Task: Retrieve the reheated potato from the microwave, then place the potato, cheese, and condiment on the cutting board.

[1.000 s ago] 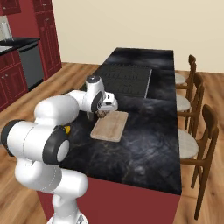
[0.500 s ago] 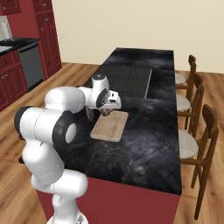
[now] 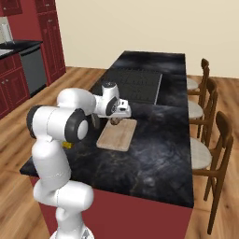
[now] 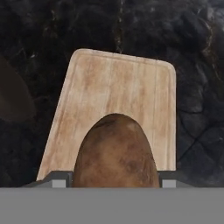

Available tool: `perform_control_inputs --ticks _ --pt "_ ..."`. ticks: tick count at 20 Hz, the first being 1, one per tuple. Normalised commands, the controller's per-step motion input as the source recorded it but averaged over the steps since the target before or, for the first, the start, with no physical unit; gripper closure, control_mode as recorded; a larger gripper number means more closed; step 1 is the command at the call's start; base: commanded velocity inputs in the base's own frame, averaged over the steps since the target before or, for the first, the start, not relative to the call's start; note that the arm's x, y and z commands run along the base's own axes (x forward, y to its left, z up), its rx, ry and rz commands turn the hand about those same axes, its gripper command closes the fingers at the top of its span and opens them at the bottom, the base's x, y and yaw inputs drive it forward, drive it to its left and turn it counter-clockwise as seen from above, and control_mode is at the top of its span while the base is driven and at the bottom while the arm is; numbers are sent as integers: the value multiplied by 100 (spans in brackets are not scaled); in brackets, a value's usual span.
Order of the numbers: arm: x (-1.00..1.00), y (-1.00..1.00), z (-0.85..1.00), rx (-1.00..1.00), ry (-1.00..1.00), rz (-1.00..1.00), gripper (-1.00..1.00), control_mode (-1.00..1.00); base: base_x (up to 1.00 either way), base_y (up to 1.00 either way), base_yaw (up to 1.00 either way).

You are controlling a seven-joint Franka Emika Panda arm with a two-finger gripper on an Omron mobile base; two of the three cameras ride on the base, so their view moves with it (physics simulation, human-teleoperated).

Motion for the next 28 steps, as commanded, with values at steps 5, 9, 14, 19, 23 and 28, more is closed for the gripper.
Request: perform_control_inputs --ticks 5,9,14,19,23,28 --pt "31 -1 -28 0 8 0 100 -100 0 0 0" --pt "38 -1 -19 2 0 0 100 -100 0 0 0" --pt "24 -5 -26 2 0 0 100 -100 0 0 0" --pt "21 -7 -31 1 0 0 100 -100 0 0 0" --pt "29 -2 -23 0 0 0 100 -100 0 0 0" --pt "27 0 -19 0 0 0 100 -100 0 0 0"
